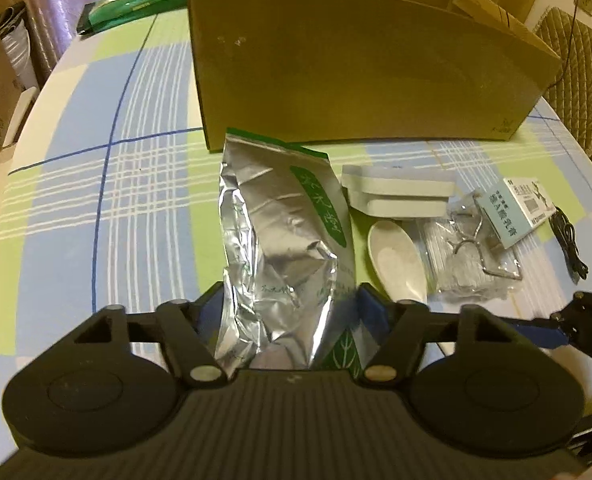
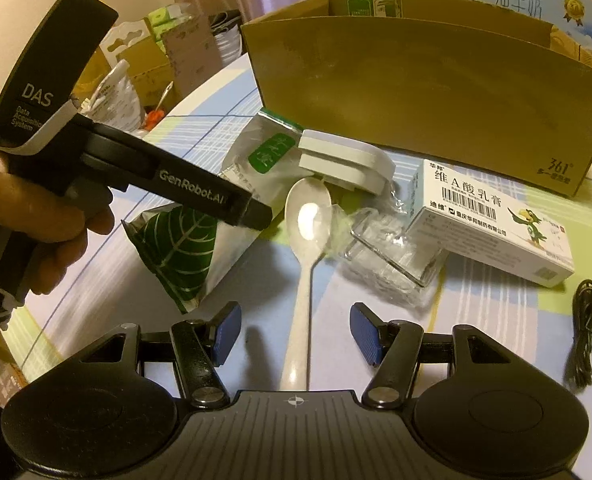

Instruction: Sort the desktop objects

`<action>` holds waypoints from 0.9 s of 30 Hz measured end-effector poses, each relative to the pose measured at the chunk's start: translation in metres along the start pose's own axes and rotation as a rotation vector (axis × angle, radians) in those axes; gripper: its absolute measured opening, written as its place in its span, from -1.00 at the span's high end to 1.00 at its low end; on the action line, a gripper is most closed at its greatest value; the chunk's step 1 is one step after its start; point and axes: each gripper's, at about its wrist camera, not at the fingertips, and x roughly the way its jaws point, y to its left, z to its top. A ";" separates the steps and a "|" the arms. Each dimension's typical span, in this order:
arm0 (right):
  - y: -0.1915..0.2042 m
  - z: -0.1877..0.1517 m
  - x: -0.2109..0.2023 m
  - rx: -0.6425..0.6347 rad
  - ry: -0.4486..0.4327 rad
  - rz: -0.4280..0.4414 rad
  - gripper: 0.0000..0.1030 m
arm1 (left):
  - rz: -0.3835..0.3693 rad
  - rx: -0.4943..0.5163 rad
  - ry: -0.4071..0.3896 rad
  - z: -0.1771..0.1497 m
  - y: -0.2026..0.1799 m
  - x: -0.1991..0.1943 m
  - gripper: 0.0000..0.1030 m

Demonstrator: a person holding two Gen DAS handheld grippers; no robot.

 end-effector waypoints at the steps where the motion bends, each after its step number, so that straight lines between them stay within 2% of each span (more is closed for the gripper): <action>1: 0.000 0.001 0.001 -0.005 0.000 0.002 -0.12 | -0.001 0.002 0.001 0.000 0.000 -0.002 -0.12; 5: 0.003 0.004 0.008 -0.034 0.001 0.012 -0.12 | 0.007 0.033 0.029 -0.005 0.000 -0.012 0.02; 10: -0.001 0.010 0.019 -0.024 -0.009 0.018 -0.12 | 0.048 0.056 0.049 -0.019 0.008 -0.026 0.02; 16: -0.027 0.025 0.029 0.096 -0.060 0.006 -0.12 | 0.022 0.010 0.045 -0.023 0.019 -0.029 0.01; 20: -0.034 0.031 0.032 0.127 -0.064 -0.013 -0.13 | 0.021 0.014 0.041 -0.022 0.020 -0.030 -0.07; 24: -0.015 0.027 0.029 0.053 -0.053 0.006 -0.13 | 0.018 0.008 0.031 -0.022 0.023 -0.030 -0.14; 27: -0.002 0.027 0.037 -0.030 -0.065 -0.016 -0.13 | 0.020 0.002 0.020 -0.020 0.024 -0.030 -0.22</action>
